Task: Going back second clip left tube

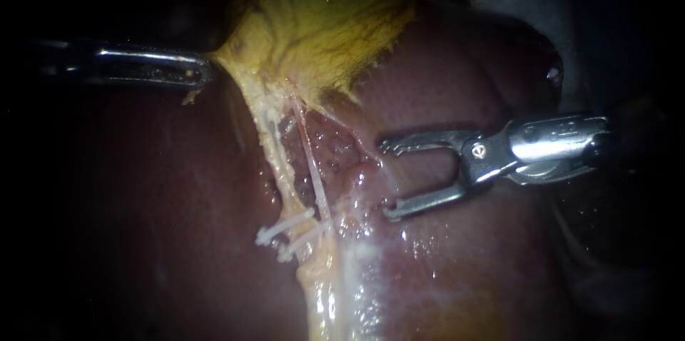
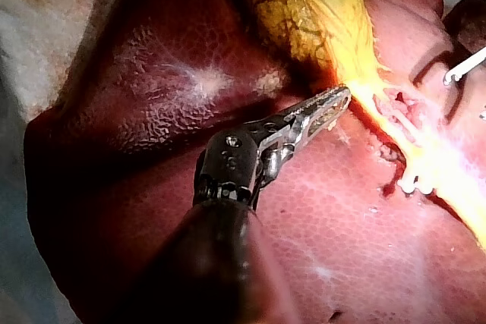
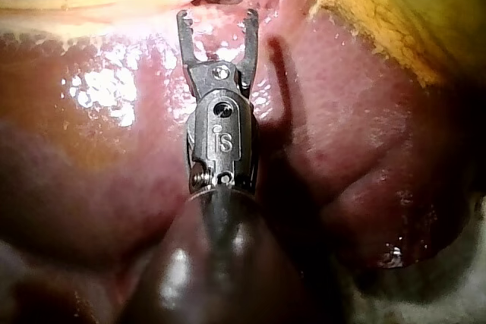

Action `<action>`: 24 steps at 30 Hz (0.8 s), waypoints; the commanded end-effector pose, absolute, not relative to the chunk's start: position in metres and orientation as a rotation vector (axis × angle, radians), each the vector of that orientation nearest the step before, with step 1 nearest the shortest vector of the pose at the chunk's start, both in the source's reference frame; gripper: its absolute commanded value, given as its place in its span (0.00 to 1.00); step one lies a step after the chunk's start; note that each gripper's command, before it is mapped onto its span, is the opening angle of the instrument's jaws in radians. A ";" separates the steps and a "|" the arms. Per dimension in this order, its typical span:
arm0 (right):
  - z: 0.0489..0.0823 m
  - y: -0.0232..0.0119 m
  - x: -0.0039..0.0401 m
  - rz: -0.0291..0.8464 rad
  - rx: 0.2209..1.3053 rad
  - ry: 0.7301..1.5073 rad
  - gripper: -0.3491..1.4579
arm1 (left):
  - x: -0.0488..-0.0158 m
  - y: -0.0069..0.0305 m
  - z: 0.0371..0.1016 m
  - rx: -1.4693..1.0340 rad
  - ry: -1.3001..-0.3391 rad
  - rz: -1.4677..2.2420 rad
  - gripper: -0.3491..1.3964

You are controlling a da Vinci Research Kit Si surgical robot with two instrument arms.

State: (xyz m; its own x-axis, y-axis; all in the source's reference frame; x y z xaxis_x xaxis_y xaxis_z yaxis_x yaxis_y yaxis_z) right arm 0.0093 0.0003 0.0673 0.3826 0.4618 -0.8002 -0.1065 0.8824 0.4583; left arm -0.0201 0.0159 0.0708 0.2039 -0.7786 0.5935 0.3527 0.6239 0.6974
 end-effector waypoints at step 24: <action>0.0662 0.0000 0.0059 0.361 0.356 1.096 0.53 | -0.0265 0.0137 0.0766 0.464 -1.075 -0.806 0.00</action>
State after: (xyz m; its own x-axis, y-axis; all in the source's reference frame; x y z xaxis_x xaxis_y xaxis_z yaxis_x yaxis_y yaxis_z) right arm 0.0058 0.0000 0.0661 0.4115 0.4515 -0.7917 -0.1060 0.8865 0.4505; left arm -0.0268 0.0136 0.0771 0.2419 -0.7734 0.5860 0.3520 0.6327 0.6897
